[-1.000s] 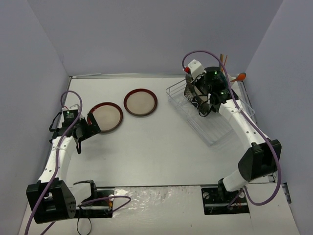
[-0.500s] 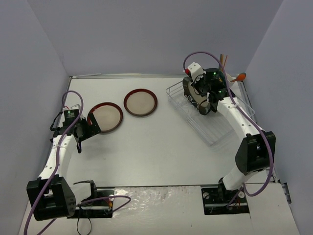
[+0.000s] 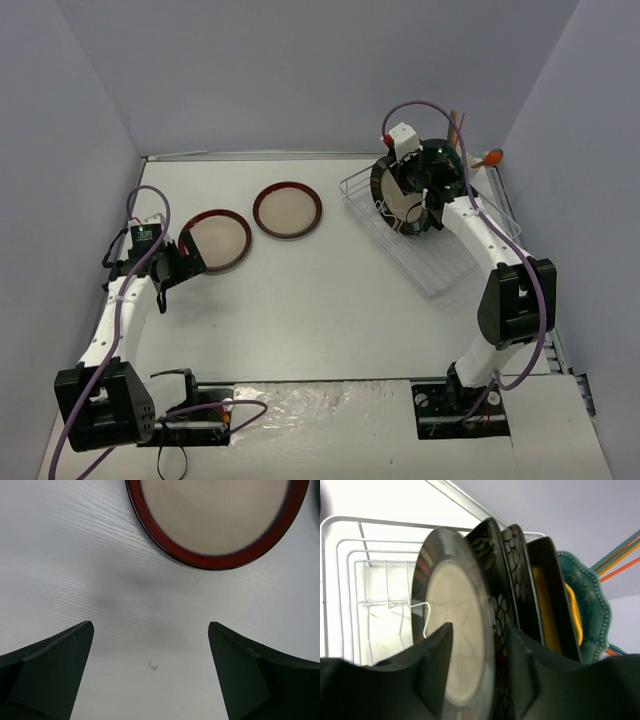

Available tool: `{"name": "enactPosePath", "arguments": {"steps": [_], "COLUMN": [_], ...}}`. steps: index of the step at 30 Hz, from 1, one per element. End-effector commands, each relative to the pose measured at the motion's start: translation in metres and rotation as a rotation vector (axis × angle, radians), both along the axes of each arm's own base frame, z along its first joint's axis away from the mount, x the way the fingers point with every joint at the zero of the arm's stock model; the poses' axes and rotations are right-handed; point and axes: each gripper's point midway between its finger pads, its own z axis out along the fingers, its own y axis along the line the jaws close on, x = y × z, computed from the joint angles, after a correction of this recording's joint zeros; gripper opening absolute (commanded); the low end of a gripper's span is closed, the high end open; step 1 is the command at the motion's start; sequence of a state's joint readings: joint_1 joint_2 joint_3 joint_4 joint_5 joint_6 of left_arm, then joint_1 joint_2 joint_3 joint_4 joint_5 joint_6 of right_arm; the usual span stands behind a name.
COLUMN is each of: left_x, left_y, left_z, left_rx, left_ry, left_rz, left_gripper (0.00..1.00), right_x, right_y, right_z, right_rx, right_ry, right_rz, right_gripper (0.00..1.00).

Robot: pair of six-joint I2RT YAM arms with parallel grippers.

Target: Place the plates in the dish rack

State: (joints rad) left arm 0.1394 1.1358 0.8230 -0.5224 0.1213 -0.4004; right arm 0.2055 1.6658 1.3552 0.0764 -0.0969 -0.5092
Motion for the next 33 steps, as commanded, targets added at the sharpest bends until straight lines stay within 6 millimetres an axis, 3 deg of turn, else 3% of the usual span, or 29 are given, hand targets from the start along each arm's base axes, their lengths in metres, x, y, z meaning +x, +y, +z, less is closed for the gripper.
{"name": "enactPosePath", "arguments": {"steps": [1, 3, 9, 13, 17, 21, 25, 28, 33], "left_x": [0.016, 0.016, 0.023, 0.040, 0.064, 0.086, 0.104, 0.111, 0.116], "left_y": [0.004, 0.004, -0.001, -0.002, -0.001, 0.002, 0.009, 0.014, 0.013], "left_z": [0.019, 0.019, 0.019, 0.019, 0.012, -0.003, -0.020, -0.034, -0.057], "left_rx": [0.024, 0.016, -0.048, -0.102, -0.165, -0.236, -0.262, -0.275, -0.310], "left_ry": [-0.072, -0.071, -0.085, -0.101, -0.119, -0.108, -0.086, -0.063, -0.023], "left_rz": [0.001, 0.005, 0.052, 0.095, 0.143, 0.190, 0.224, 0.249, 0.271], "left_gripper": [0.97, 0.97, 0.97, 0.97, 0.97, 0.97, 0.96, 0.93, 0.87], "right_x": [0.003, -0.001, -0.029, -0.062, -0.090, -0.118, -0.141, -0.157, -0.167], "right_y": [-0.005, -0.005, -0.001, 0.008, 0.019, 0.035, 0.054, 0.062, 0.063], "right_z": [0.075, 0.082, 0.129, 0.168, 0.182, 0.179, 0.159, 0.152, 0.131], "right_rx": [0.071, 0.084, 0.201, 0.364, 0.577, 0.776, 0.879, 0.935, 0.923], "right_ry": [-0.205, -0.218, -0.299, -0.356, -0.365, -0.347, -0.256, -0.217, -0.166], "right_rz": [-0.031, -0.035, -0.037, -0.010, 0.005, 0.064, 0.145, 0.182, 0.177], "right_gripper": [0.55, 0.62, 0.81, 0.93, 0.99, 1.00, 1.00, 1.00, 1.00]}}
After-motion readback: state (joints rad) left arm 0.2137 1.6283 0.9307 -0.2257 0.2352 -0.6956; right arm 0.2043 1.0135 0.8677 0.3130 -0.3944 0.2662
